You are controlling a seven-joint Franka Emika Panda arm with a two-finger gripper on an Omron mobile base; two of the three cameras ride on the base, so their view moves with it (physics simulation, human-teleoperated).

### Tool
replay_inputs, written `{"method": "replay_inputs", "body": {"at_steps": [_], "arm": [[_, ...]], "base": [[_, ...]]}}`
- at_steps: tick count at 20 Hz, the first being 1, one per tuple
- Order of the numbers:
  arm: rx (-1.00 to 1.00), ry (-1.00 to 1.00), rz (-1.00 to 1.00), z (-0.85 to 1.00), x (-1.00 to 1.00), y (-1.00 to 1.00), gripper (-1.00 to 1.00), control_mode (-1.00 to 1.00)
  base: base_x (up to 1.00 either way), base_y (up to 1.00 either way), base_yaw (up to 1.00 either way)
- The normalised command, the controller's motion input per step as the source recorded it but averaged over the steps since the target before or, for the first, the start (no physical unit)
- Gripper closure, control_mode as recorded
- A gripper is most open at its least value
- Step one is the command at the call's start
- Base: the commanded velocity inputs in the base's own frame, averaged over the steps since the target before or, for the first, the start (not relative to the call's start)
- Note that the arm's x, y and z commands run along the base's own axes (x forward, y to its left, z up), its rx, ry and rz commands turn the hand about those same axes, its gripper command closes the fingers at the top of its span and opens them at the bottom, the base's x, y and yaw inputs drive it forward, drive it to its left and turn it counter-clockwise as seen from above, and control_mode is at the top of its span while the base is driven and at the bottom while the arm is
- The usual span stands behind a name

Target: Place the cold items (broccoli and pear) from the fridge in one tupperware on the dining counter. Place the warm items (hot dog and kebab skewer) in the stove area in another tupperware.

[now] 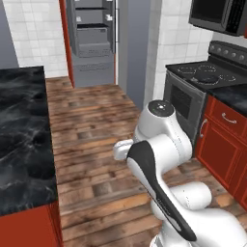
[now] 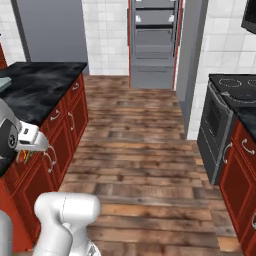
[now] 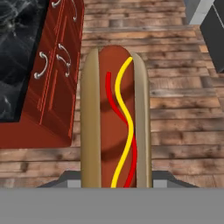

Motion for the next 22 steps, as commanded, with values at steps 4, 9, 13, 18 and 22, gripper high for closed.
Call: {"method": "replay_inputs", "body": {"at_steps": [4, 9, 13, 18, 22], "arm": [[0.0, 0.0, 0.0, 0.0, 0.0, 0.0, 1.0, 1.0], [0.0, 0.0, 0.0, 0.0, 0.0, 0.0, 1.0, 1.0], [0.0, 0.0, 0.0, 0.0, 0.0, 0.0, 1.0, 1.0], [0.0, 0.0, 0.0, 0.0, 0.0, 0.0, 1.0, 1.0], [0.0, 0.0, 0.0, 0.0, 0.0, 0.0, 1.0, 1.0]], "base": [[-0.95, 0.65, 0.0], [-0.2, 1.0, -0.22], [0.0, 1.0, -0.29], [0.0, 1.0, -0.27], [0.0, 1.0, -0.23]]}}
